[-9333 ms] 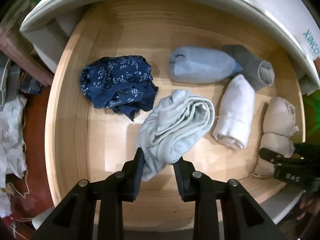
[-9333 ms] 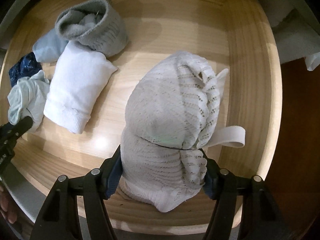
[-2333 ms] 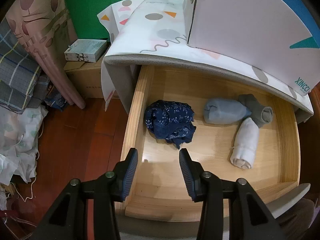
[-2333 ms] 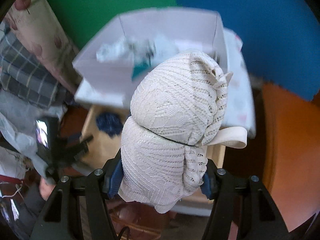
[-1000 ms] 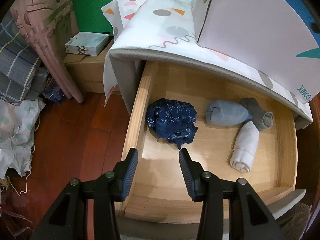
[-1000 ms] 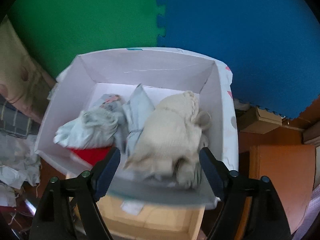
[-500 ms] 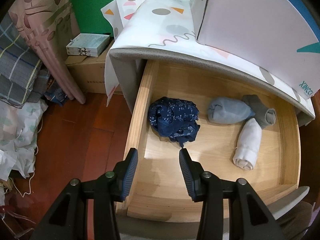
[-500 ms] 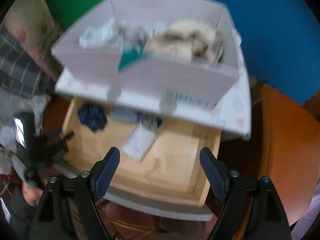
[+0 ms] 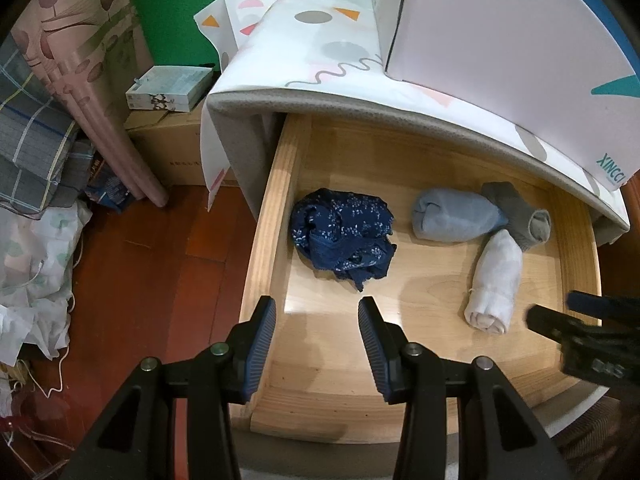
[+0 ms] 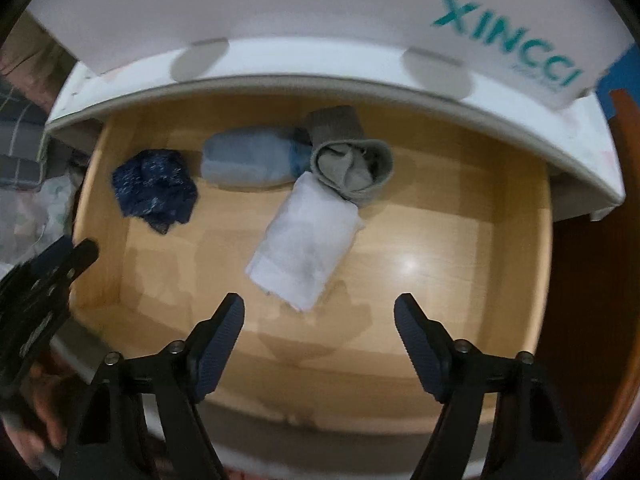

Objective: Take underwear out of drawer
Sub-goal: 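Move the right tool back over the drawer toward the white rolled sock, then close the right tool on the white rolled sock and lift it, then lower the left tool onto the navy floral garment and close it while right holds the sock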

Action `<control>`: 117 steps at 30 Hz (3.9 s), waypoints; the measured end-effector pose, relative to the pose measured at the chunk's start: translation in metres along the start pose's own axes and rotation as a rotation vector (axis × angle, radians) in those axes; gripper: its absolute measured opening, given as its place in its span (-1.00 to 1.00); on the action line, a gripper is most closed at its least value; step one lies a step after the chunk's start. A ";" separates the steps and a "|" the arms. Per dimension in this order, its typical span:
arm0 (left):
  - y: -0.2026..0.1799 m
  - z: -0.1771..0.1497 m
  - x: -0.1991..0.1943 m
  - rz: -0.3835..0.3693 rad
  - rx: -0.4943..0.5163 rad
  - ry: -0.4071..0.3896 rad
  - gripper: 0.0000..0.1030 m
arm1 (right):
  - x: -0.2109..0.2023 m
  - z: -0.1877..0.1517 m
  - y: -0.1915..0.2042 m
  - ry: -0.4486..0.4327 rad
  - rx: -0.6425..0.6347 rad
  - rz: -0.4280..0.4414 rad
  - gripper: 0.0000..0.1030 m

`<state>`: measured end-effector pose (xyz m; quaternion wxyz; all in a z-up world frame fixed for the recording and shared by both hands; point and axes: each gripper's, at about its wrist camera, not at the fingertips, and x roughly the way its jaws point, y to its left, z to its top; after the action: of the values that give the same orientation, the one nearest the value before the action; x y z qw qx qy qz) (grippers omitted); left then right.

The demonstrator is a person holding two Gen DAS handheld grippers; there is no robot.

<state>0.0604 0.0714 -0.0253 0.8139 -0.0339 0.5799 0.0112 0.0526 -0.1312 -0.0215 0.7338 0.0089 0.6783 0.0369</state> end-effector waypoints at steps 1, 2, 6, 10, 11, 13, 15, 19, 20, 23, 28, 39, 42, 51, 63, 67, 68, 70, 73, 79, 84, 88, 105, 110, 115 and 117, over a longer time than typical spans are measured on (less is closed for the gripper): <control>0.000 0.000 0.001 0.001 0.000 0.002 -0.15 | 0.006 0.003 0.001 0.001 0.015 0.004 0.36; 0.000 0.000 0.001 0.003 0.000 0.003 -0.15 | 0.012 0.006 0.003 0.005 0.025 0.004 0.35; 0.000 0.000 0.001 -0.003 -0.001 0.002 -0.15 | 0.031 0.013 0.008 0.018 0.055 -0.011 0.32; 0.001 0.000 0.002 -0.008 -0.005 0.006 -0.15 | 0.045 0.019 0.012 0.019 0.064 -0.035 0.32; 0.001 0.000 0.002 -0.010 -0.005 0.005 -0.15 | 0.048 0.021 0.013 0.019 0.068 -0.042 0.33; 0.001 0.000 0.002 -0.010 -0.005 0.006 -0.15 | 0.053 0.024 0.016 0.023 0.068 -0.046 0.33; 0.001 0.000 0.002 -0.010 -0.004 0.008 -0.15 | 0.059 0.027 0.019 0.040 0.058 -0.059 0.34; 0.001 0.000 0.003 -0.009 -0.006 0.014 -0.15 | 0.071 0.033 0.025 0.081 0.037 -0.076 0.29; 0.001 0.000 0.003 -0.009 -0.006 0.015 -0.15 | 0.073 0.033 0.025 0.092 0.036 -0.074 0.23; 0.001 0.000 0.004 -0.008 -0.006 0.020 -0.15 | 0.077 0.033 0.024 0.102 0.039 -0.067 0.14; 0.000 0.000 0.006 -0.003 -0.003 0.025 -0.15 | 0.079 0.029 0.012 0.119 0.020 -0.081 0.04; -0.008 0.000 0.010 -0.003 0.037 0.051 -0.15 | 0.090 0.014 -0.030 0.187 0.051 -0.086 -0.03; -0.008 0.000 0.013 -0.010 0.035 0.065 -0.15 | 0.089 0.012 -0.042 0.197 0.052 -0.102 -0.05; -0.003 0.001 0.014 -0.022 0.009 0.074 -0.15 | 0.093 0.012 -0.071 0.248 0.042 -0.126 -0.05; -0.003 0.007 0.022 -0.075 -0.012 0.097 -0.15 | 0.104 0.011 -0.072 0.281 0.011 -0.078 -0.09; -0.014 0.015 0.028 -0.107 0.014 0.088 -0.15 | 0.110 0.020 -0.076 0.276 0.026 -0.058 -0.09; -0.017 0.017 0.031 -0.101 0.022 0.086 -0.15 | 0.110 0.022 -0.076 0.273 0.024 -0.058 -0.09; -0.022 0.022 0.035 -0.097 0.036 0.079 -0.15 | 0.105 0.020 -0.078 0.269 0.022 -0.058 -0.08; -0.026 0.030 0.041 -0.091 0.038 0.065 -0.15 | 0.105 0.008 -0.083 0.264 0.020 -0.055 -0.06; -0.037 0.044 0.060 -0.058 0.054 0.088 -0.15 | 0.098 -0.022 -0.088 0.260 0.017 -0.047 -0.02; -0.040 0.050 0.071 -0.069 0.034 0.108 -0.15 | 0.099 -0.025 -0.086 0.260 0.018 -0.047 -0.01; -0.047 0.054 0.078 -0.049 0.060 0.105 -0.15 | 0.101 -0.028 -0.089 0.260 0.017 -0.045 0.00; -0.069 0.074 0.116 0.008 0.065 0.168 -0.14 | 0.105 -0.034 -0.084 0.254 0.021 -0.030 0.03; -0.072 0.077 0.120 0.001 0.062 0.172 -0.15 | 0.105 -0.035 -0.083 0.253 0.022 -0.029 0.03; -0.074 0.073 0.121 0.015 0.096 0.191 -0.19 | 0.106 -0.036 -0.082 0.253 0.022 -0.028 0.03; -0.078 0.072 0.123 0.039 0.105 0.195 -0.39 | 0.106 -0.035 -0.083 0.252 0.023 -0.028 0.03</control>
<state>0.1730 -0.0044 -0.1145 0.7538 0.0191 0.6568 -0.0068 0.0291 -0.2079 -0.1347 0.6429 0.0032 0.7657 0.0197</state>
